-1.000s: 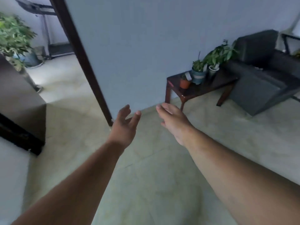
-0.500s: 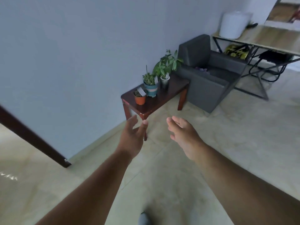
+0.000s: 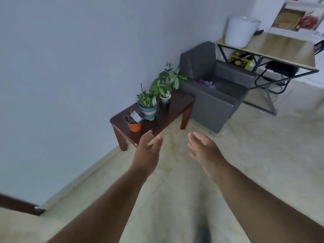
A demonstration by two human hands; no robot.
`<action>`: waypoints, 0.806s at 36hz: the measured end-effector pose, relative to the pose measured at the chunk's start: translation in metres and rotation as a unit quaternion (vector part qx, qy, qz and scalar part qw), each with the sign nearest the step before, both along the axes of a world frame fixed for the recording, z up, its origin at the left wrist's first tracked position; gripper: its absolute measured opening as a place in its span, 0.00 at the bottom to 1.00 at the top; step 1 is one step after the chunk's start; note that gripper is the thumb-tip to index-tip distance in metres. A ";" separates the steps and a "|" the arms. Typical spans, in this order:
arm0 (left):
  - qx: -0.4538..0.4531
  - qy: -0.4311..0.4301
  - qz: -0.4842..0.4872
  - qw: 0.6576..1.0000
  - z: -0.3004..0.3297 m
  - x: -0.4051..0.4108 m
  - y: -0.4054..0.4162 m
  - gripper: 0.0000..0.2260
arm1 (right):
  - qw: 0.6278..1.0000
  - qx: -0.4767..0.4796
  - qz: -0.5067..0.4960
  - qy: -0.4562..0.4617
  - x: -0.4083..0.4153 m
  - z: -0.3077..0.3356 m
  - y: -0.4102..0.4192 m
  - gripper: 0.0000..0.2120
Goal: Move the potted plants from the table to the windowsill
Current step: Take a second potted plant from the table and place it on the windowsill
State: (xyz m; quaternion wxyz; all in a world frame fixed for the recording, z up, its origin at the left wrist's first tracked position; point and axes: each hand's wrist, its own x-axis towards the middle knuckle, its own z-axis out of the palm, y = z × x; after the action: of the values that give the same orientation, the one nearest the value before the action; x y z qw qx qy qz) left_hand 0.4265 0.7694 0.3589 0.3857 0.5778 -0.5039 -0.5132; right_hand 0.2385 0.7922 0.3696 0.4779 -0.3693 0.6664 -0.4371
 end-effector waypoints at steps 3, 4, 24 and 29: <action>0.001 0.005 0.001 1.000 -0.006 -0.031 -0.033 0.29 | 1.000 -0.006 0.000 -0.011 -0.030 -0.004 -0.032 0.32; 0.002 0.005 0.005 1.000 -0.008 -0.043 -0.046 0.29 | 1.000 -0.009 0.001 -0.012 -0.041 -0.005 -0.045 0.31; 0.095 -0.017 0.139 0.986 -0.082 -0.250 -0.269 0.28 | 0.992 0.056 0.109 -0.020 -0.259 -0.047 -0.313 0.30; 0.109 0.013 0.173 0.979 -0.113 -0.267 -0.335 0.27 | 0.987 0.069 0.146 0.003 -0.261 -0.074 -0.382 0.28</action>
State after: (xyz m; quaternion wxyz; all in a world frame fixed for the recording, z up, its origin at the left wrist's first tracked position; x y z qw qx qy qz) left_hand 0.1593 0.4343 0.2459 0.4095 0.6886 -0.3321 -0.4978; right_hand -0.0230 0.4107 0.2954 0.5593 -0.4302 0.6352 -0.3141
